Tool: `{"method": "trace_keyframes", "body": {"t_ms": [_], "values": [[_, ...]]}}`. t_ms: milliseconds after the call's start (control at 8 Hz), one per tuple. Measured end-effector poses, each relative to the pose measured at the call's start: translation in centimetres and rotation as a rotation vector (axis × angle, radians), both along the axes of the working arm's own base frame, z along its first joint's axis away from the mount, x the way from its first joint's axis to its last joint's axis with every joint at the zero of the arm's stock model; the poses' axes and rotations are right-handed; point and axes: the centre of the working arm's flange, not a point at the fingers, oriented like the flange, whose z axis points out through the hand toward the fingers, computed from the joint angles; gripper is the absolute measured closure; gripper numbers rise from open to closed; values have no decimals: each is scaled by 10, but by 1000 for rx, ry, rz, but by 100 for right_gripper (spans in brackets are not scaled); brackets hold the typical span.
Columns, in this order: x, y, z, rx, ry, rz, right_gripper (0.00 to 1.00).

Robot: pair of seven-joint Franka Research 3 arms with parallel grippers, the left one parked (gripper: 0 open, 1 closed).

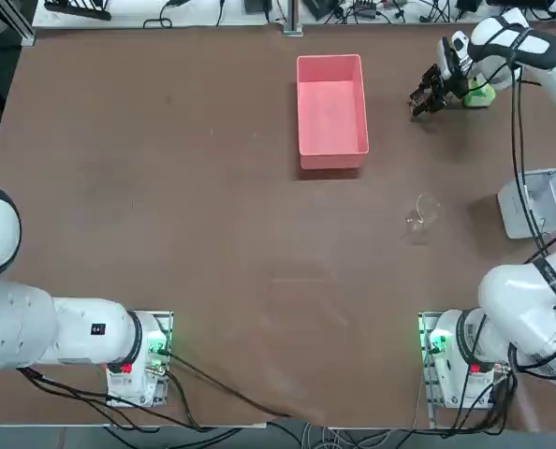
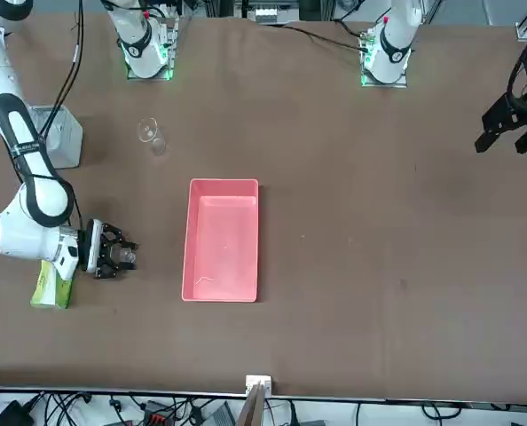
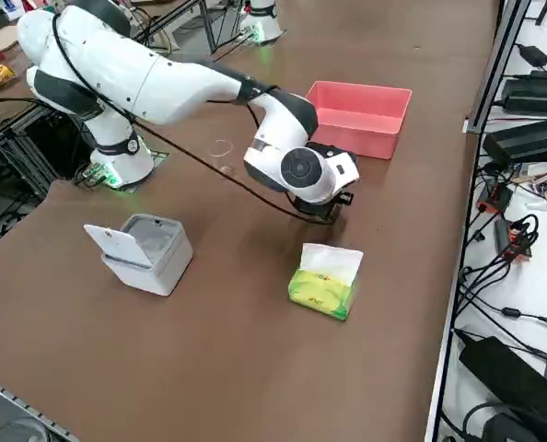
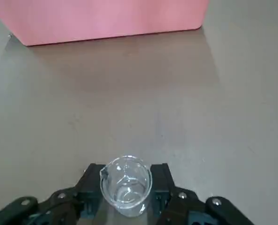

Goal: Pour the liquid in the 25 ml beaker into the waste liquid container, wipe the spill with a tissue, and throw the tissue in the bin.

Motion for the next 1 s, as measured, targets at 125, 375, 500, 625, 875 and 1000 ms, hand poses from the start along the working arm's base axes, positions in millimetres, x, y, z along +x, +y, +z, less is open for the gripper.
{"method": "trace_keyframes", "body": {"t_ms": [125,375,500,625,875,1000], "values": [[-1,-2,-2,-2,2,-2,39],[-1,-4,-6,0,6,-4,30],[-1,-4,-7,2,6,-4,15],[-1,-5,-6,1,3,-5,0],[4,-13,-1,-3,-11,-19,0],[6,-21,4,-7,-22,-30,0]]}}
